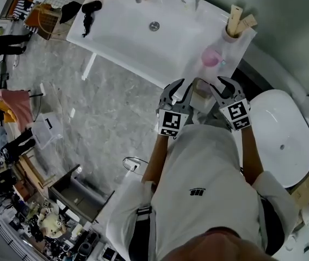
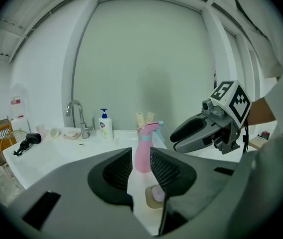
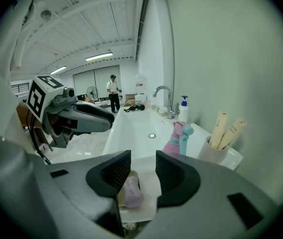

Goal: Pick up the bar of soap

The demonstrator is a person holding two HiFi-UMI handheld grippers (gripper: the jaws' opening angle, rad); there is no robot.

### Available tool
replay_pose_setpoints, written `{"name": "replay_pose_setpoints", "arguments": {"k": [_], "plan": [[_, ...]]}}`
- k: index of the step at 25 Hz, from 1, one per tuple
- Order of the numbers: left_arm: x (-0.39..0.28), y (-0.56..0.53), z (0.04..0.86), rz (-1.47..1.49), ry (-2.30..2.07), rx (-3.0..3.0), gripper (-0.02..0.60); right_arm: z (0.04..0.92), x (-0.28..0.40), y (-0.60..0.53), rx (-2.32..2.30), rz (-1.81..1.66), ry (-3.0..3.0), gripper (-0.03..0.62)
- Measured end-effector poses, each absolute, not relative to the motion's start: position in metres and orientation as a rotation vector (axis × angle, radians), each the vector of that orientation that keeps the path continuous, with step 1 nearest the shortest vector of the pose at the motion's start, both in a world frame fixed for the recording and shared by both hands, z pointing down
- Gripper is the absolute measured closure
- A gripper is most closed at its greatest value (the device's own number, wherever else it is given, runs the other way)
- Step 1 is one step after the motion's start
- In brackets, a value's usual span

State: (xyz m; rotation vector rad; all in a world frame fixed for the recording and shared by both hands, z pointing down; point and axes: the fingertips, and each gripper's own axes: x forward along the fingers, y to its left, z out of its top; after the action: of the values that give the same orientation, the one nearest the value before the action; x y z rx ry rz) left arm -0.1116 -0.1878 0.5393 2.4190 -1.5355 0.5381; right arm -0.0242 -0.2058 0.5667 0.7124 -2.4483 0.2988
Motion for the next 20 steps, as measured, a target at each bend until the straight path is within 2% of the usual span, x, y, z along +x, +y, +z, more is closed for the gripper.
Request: {"name": "replay_pose_setpoints", "arguments": {"k": [20], "plan": [[-0.097,-0.198,0.605,0.592,-1.224,2.476,0.454,0.637,-0.027,-0.193,0.672,0.385,-2.263,0.414]]}}
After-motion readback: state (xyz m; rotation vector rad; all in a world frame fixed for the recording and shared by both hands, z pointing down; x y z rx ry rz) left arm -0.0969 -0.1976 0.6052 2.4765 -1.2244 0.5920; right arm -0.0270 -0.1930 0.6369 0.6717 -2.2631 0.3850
